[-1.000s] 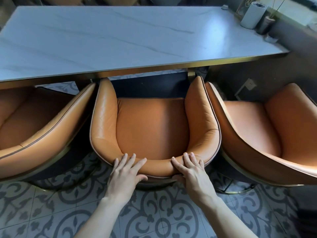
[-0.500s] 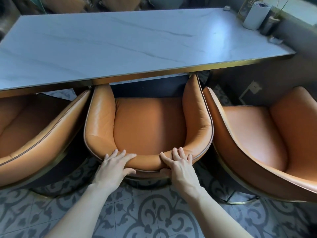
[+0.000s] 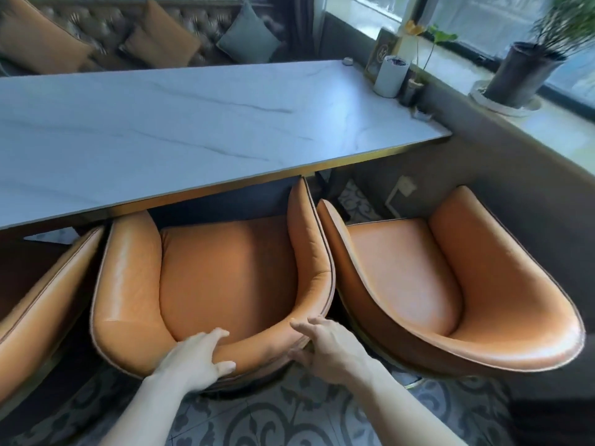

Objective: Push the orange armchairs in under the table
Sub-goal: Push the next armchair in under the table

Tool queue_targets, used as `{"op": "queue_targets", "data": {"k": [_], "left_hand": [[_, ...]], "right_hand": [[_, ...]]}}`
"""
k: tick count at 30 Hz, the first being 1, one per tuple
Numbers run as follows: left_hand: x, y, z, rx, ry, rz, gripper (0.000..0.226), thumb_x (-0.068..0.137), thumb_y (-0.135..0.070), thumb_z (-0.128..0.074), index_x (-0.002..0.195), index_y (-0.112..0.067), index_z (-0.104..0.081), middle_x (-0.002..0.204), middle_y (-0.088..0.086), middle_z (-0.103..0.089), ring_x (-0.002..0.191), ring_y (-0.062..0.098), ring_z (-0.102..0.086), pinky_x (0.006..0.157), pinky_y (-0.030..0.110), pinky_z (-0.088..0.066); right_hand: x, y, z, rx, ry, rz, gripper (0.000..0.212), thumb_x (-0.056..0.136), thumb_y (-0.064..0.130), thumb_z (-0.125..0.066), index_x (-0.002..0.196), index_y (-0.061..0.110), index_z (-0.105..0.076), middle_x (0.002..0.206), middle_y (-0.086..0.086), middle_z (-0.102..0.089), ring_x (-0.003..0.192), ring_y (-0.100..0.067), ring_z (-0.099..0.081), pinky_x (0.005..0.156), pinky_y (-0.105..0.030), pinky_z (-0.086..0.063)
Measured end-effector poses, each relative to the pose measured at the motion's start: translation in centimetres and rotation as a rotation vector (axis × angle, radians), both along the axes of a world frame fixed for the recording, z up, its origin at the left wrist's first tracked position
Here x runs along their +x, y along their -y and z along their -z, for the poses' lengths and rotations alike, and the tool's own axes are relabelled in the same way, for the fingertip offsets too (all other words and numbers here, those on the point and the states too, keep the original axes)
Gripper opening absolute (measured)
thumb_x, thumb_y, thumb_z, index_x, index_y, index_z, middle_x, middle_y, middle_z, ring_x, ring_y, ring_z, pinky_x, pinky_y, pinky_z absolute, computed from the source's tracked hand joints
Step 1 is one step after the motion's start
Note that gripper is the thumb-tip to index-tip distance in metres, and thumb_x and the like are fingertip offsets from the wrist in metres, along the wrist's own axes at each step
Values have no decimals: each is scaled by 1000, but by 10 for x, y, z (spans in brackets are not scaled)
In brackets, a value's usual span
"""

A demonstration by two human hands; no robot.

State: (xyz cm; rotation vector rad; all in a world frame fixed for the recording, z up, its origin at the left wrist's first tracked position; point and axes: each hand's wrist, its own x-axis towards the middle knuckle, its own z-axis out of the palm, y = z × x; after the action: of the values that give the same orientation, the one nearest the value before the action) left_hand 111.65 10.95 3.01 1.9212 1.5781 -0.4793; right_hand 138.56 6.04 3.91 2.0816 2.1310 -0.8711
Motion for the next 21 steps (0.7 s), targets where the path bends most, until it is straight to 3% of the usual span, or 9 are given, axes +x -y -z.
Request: {"op": "queue_targets", "data": {"k": [3,4,6,7,10,14,16,19,21], "left_hand": [[82,-10,-45,125,249,98,88,71,-89,-39,144,-40,-35,146,-5,-45,123,17,-50,98,29,-46],[100,-7,-62,141,293,291,84,78,-87,-30,144,-36,-38,147,-4,-40,120,18,-51,94,24,-47],[135,-15,-23,181,461,187,41,93,-57,-48,133,-49,-47,143,-4,-41,105,10,-59,91,31,-51],[149,-23,-1,27,511,181,43,87,-60,-56,127,-56,-43,140,-9,-46,99,3,-59,93,34,-51],[182,-37,13,79,411,80,74,72,-83,-50,137,-52,-31,135,-19,-49,117,10,-53,94,34,-47],[264,-8,-48,151,413,143,74,87,-70,-48,150,-44,-21,157,-13,-29,142,18,-30,116,43,-28],[301,-6,-40,122,404,134,76,88,-70,-47,152,-42,-17,161,-11,-21,146,16,-21,117,41,-23],[360,10,-36,131,339,92,80,88,-72,-46,153,-40,-13,163,-9,-12,148,16,-11,120,42,-15],[401,24,-29,129,285,55,82,87,-71,-47,153,-41,-10,164,-8,-9,149,18,-7,120,43,-9]], "right_hand": [[60,8,-23,-74,46,110,58,92,60,-56,145,38,-45,135,0,-57,125,-24,-52,102,-40,-46],[82,13,-29,-99,63,147,58,92,59,-56,145,37,-46,136,0,-57,124,-24,-53,102,-40,-46],[126,26,-38,-118,98,244,56,92,59,-57,143,37,-49,136,1,-59,123,-24,-54,102,-38,-45],[148,34,-41,-115,122,292,55,92,60,-57,142,38,-50,137,1,-59,124,-24,-54,102,-37,-45],[211,56,-43,-116,163,388,57,91,63,-55,142,40,-49,138,2,-55,129,-21,-49,105,-34,-40],[294,75,-36,-78,206,428,62,89,66,-56,144,40,-46,142,6,-50,132,-16,-46,107,-32,-37],[335,79,-31,-63,227,392,66,88,71,-51,146,40,-43,144,6,-47,134,-16,-43,107,-33,-34],[399,79,-21,-52,242,342,92,73,89,-21,149,39,-37,149,3,-42,140,-17,-33,111,-39,-30],[440,82,-10,-51,253,291,88,78,87,-27,151,38,-34,153,0,-39,144,-20,-26,114,-44,-25]]}}
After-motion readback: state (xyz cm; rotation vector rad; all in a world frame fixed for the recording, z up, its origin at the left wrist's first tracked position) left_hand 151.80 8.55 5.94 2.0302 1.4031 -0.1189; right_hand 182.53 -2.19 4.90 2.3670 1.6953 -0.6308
